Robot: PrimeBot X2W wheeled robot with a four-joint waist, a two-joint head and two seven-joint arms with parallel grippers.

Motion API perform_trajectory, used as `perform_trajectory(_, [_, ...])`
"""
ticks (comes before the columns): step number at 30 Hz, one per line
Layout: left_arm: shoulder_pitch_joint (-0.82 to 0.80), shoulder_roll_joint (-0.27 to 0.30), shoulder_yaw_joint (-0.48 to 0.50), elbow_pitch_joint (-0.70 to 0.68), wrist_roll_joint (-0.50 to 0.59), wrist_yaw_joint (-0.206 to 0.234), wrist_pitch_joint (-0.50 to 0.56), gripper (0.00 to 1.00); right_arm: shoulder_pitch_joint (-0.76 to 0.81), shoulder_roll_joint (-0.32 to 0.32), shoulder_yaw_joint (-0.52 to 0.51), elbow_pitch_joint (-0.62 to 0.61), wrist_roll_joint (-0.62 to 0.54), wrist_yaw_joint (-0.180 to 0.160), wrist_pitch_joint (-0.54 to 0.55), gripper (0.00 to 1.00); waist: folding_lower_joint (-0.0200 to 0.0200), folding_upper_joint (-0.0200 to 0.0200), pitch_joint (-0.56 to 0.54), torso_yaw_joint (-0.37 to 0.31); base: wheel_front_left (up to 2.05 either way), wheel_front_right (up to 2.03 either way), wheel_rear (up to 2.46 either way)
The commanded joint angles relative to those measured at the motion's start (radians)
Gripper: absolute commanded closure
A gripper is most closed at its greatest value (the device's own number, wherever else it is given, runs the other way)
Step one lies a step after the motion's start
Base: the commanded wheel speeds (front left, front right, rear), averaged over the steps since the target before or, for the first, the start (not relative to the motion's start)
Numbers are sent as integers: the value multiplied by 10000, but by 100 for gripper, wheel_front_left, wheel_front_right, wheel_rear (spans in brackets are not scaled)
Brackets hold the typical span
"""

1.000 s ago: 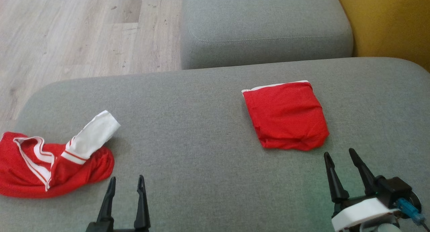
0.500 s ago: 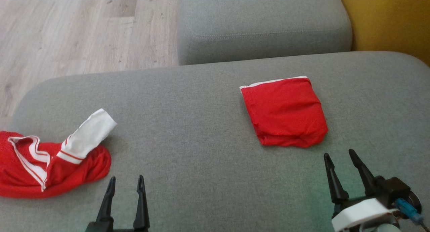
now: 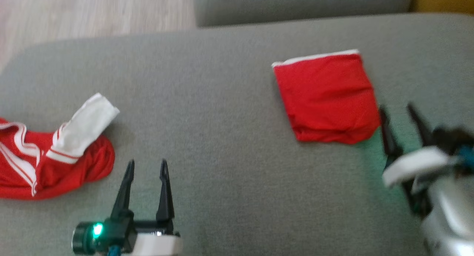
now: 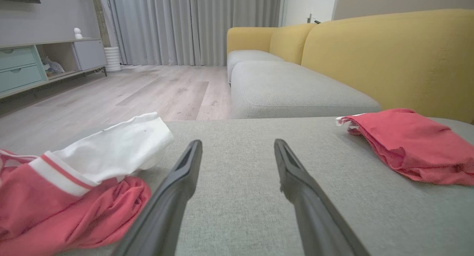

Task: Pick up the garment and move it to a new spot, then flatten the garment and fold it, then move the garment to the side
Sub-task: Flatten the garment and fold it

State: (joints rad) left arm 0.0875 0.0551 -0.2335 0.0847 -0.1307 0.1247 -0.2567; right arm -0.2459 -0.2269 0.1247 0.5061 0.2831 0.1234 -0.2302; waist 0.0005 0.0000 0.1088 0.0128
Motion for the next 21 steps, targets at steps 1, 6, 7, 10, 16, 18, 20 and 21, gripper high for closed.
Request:
perform_trajectory(1, [-548,-48,218,-365,96,146,-51,0,-814,-408,283,-70,241,73,163,0,-5,0,777,159,0,0,0])
perform_trajectory(6, [-1065,-48,-102,-209,125,200,-51,0,-2437,-1147,824,987,1207,73,1150,0,-5,0,1428,383,0,0,0])
perform_trajectory(7, [-1167,-48,-169,-179,103,208,-51,0,-2689,-1281,965,1196,1415,73,1346,0,-5,0,1525,451,0,0,0])
perform_trajectory(10, [-1448,-48,-334,-118,5,258,-51,0,-3205,-1559,1528,1806,2152,73,2154,0,-5,0,1747,647,0,0,0])
perform_trajectory(16, [-1670,-48,-513,-42,-204,480,-51,0,-3604,-1918,2589,2191,3823,73,3068,100,-5,0,2011,757,0,0,0])
perform_trajectory(18, [-1717,-48,-489,-115,-103,607,-51,0,-3760,-2130,2716,2336,3910,73,2821,100,-5,0,2091,637,0,0,0])
perform_trajectory(20, [-1762,-48,-493,-182,-4,695,-51,0,-3905,-2388,2877,2436,3950,73,2725,100,-5,0,2222,467,0,0,0])
perform_trajectory(21, [-1807,-49,-514,-226,24,713,-51,0,-3983,-2576,2947,2463,3961,73,2696,100,-5,0,2305,373,0,0,0])
